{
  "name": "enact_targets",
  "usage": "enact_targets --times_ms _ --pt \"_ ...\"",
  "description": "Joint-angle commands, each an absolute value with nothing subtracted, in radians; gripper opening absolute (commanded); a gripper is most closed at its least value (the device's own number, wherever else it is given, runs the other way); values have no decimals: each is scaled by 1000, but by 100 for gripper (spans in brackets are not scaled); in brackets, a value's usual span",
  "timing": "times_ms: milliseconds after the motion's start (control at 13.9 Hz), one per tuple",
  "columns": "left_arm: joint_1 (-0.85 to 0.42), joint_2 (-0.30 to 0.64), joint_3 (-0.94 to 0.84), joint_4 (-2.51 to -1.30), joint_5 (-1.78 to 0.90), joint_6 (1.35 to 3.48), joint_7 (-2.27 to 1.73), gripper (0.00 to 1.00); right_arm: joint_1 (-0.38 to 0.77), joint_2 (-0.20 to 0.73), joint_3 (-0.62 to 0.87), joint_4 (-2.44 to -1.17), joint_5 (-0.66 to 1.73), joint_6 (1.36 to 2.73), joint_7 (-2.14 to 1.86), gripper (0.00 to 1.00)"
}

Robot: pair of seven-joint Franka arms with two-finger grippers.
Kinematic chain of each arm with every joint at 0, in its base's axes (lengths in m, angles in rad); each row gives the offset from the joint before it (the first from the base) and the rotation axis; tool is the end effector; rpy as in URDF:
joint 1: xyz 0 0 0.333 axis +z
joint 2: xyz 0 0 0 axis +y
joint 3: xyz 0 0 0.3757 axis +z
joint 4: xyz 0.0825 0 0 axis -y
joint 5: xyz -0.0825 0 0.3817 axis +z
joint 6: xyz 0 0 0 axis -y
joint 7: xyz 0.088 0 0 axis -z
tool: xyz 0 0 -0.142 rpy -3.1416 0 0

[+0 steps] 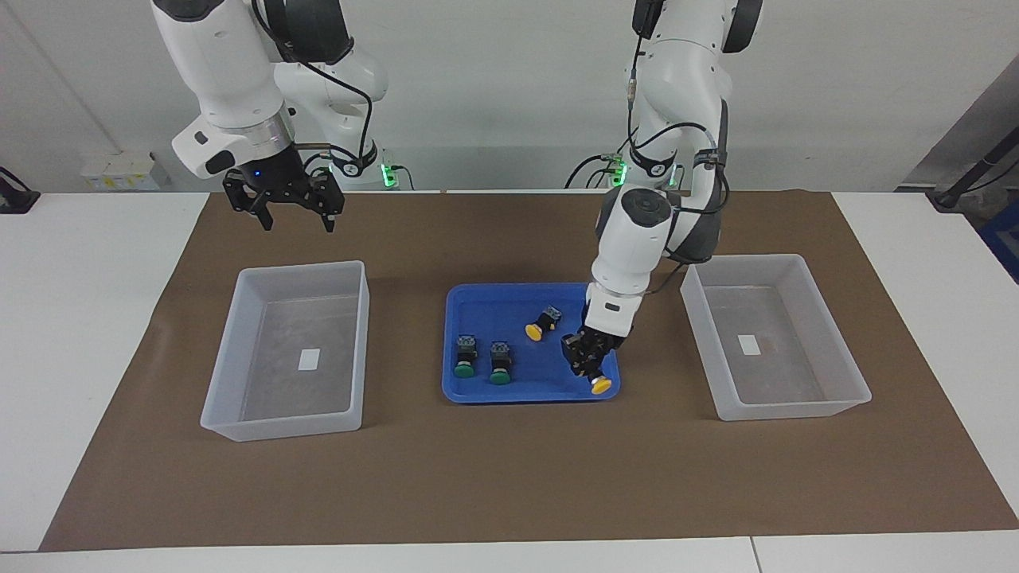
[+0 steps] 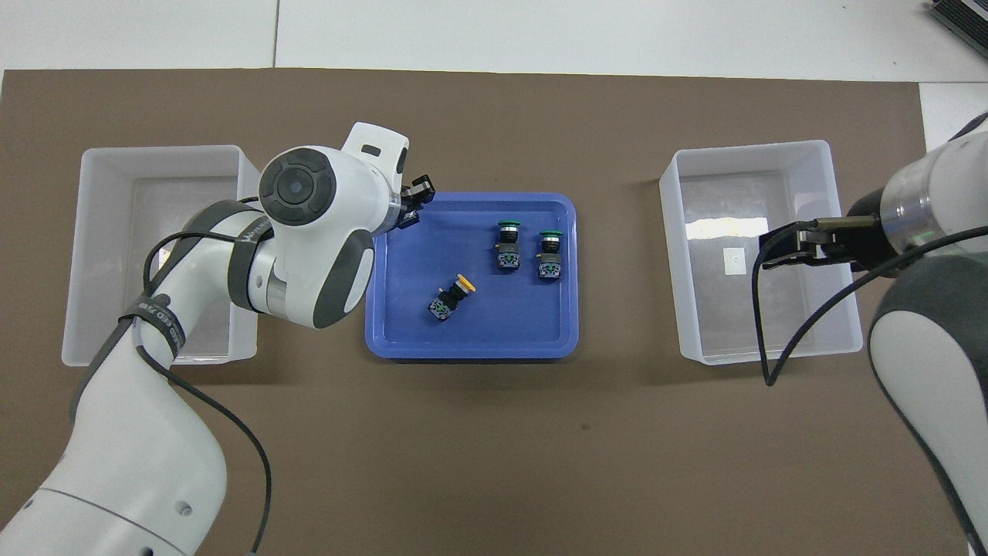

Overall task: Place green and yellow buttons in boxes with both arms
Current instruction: 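Carry the yellow button into the nearby clear box and release it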

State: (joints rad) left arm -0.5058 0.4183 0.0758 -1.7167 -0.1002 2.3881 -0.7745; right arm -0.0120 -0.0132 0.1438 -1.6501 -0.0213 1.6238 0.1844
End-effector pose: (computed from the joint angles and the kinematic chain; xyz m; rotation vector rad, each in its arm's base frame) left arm 0.6462 -0.3072 0.3937 2.8876 0.5829 0.2708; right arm 0.5456 0.0699 0.6237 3.1156 -0.0800 -0.0147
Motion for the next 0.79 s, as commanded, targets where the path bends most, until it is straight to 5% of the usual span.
enact_targets --times_ms 0,719 --pt "-450 422 71 -1617 -115 2262 -749 0 -28 -32 149 -1671 -14 1623 152 100" --pt "-201 345 84 -1575 -106 2013 -186 0 -28 -32 149 -1671 -14 1624 152 100"
